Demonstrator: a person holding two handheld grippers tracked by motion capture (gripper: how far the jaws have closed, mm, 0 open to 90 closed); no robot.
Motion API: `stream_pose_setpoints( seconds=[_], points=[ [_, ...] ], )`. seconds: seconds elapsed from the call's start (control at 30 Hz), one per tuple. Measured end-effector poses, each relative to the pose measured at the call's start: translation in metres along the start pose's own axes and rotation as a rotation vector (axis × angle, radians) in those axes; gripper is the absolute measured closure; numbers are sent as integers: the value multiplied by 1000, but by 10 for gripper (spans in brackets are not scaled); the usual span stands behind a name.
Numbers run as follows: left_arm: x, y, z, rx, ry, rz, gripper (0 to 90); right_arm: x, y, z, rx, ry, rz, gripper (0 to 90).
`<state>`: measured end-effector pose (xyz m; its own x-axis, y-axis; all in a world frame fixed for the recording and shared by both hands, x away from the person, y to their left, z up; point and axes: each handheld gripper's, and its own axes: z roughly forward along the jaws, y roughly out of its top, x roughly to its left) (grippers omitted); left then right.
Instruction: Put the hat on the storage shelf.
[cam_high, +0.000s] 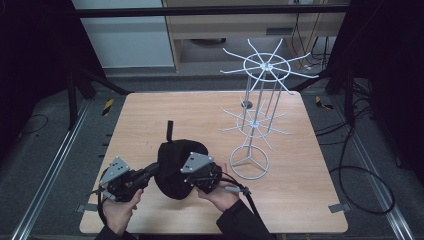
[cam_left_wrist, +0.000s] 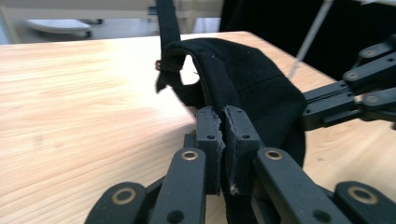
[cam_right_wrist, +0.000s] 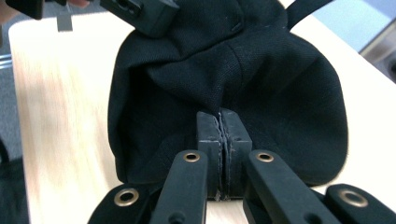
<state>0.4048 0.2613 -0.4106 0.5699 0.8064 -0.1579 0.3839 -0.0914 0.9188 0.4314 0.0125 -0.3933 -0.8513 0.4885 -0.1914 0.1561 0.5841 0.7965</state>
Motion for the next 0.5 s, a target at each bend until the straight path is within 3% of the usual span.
stream_pose_setpoints(
  seconds=[0.1, 0.3, 0.37, 0.5],
  points=[
    [14, -6, -3, 21, 48, -21, 844, 6, 3, 14, -49, 7, 17, 882],
    [28, -14, -3, 61, 115, -15, 840, 11, 5, 33, -112, 16, 43, 864],
    [30, -15, -2, 70, 129, -14, 841, 12, 5, 35, -126, 17, 49, 846],
    [40, -20, -1, 102, 167, -15, 841, 10, 4, 32, -204, 27, 80, 763]
  ],
)
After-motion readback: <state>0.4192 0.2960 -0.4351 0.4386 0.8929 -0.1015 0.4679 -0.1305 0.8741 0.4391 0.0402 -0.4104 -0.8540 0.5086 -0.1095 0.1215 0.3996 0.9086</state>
